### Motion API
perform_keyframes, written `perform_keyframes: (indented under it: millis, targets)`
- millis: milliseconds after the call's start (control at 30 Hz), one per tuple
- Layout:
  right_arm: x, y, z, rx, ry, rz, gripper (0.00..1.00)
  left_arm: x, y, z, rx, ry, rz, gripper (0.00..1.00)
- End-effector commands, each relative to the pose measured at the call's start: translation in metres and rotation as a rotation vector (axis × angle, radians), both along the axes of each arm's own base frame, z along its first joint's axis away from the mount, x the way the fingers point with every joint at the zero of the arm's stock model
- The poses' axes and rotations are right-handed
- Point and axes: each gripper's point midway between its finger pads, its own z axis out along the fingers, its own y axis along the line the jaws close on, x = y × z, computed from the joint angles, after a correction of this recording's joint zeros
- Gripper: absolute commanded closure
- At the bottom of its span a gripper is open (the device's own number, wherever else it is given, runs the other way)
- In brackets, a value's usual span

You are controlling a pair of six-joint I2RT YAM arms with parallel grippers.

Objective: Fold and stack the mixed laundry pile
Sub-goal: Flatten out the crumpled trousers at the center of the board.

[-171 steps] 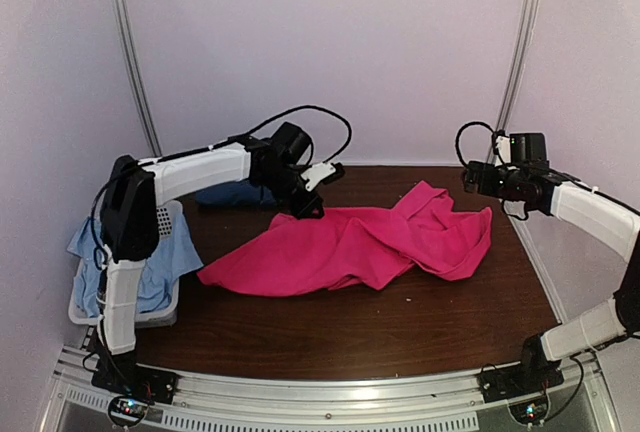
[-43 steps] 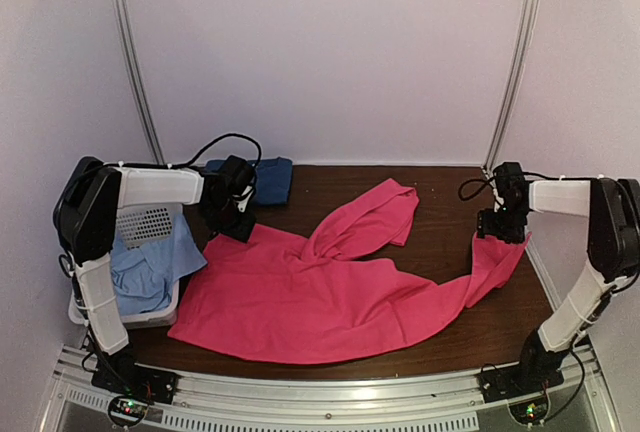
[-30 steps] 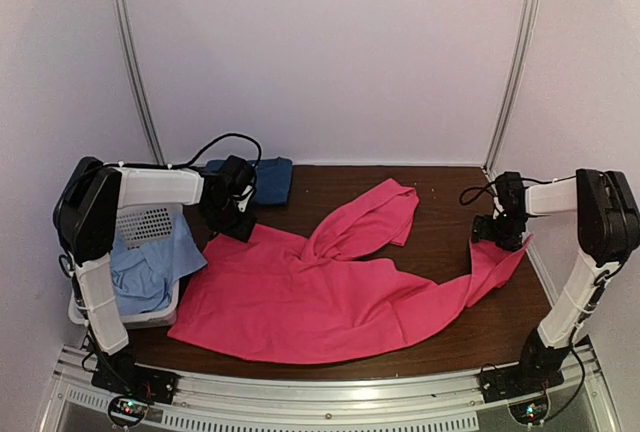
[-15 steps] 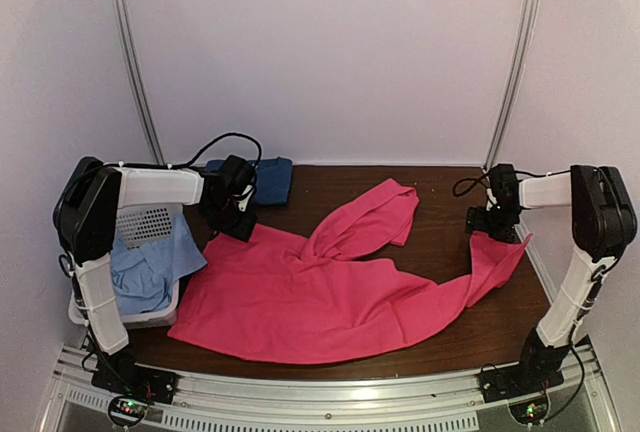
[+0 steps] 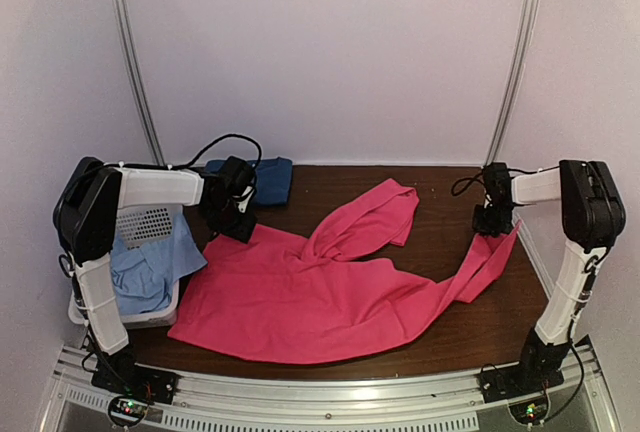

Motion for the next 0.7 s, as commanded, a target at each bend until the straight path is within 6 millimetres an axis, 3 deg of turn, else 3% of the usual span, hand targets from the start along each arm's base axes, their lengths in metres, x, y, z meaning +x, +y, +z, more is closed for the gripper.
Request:
perform_keyframes:
  millis: [0,100,200,300,400,500,533,667]
  targets:
    - [0.011,0.052,0.004,0.178,-0.013,0.118,1.0,0.005,-0.005,0.004,-0.027,-0.033,0.006,0.4]
    - [0.053,0.083,0.074,0.257,-0.192,0.2,1.0,0.007,-0.004,0.002,-0.022,-0.035,0.01,0.4]
    - [0.078,0.107,0.167,0.316,-0.4,0.286,1.0,0.008,-0.001,0.0,-0.019,-0.03,0.02,0.41]
    - [0.069,0.113,0.248,0.342,-0.597,0.339,1.0,0.009,0.004,-0.002,-0.03,-0.023,0.043,0.43]
    - [0.034,0.114,0.293,0.333,-0.725,0.403,1.0,0.011,0.008,-0.002,-0.027,-0.029,0.062,0.44]
    - [-0.011,0.109,0.287,0.368,-0.78,0.426,1.0,0.013,0.011,0.0,-0.027,-0.035,0.072,0.44]
    - [-0.028,0.104,0.26,0.377,-0.744,0.406,1.0,0.013,0.012,0.0,-0.023,-0.037,0.074,0.44]
    - [-0.08,0.06,0.197,0.313,-0.621,0.204,1.0,0.013,0.013,0.001,-0.02,-0.036,0.07,0.44]
